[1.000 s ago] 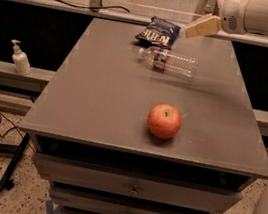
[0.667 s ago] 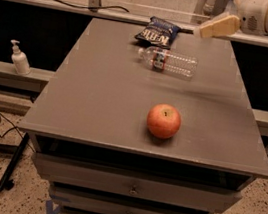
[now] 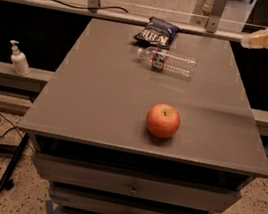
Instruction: Move water bottle near blue chip bag
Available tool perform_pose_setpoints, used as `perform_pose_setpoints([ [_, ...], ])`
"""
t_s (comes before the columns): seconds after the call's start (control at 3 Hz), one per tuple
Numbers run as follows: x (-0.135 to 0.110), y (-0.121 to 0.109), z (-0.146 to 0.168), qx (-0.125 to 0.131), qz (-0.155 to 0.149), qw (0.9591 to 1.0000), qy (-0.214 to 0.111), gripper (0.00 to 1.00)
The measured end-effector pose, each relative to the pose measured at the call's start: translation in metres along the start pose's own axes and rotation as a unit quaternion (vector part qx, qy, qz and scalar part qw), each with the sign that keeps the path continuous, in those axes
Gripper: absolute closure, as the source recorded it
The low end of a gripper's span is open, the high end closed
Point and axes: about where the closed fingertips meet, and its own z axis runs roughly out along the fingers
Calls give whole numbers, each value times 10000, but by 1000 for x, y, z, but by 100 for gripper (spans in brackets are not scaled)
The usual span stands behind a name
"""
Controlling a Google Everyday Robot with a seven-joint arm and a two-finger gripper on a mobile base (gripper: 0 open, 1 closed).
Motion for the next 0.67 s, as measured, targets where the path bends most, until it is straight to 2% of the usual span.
perform_pose_setpoints([
  [0.33, 10, -10, -20, 171, 41, 9998, 49, 0],
  [0.67, 10, -10, -20, 171, 41, 9998, 48, 0],
])
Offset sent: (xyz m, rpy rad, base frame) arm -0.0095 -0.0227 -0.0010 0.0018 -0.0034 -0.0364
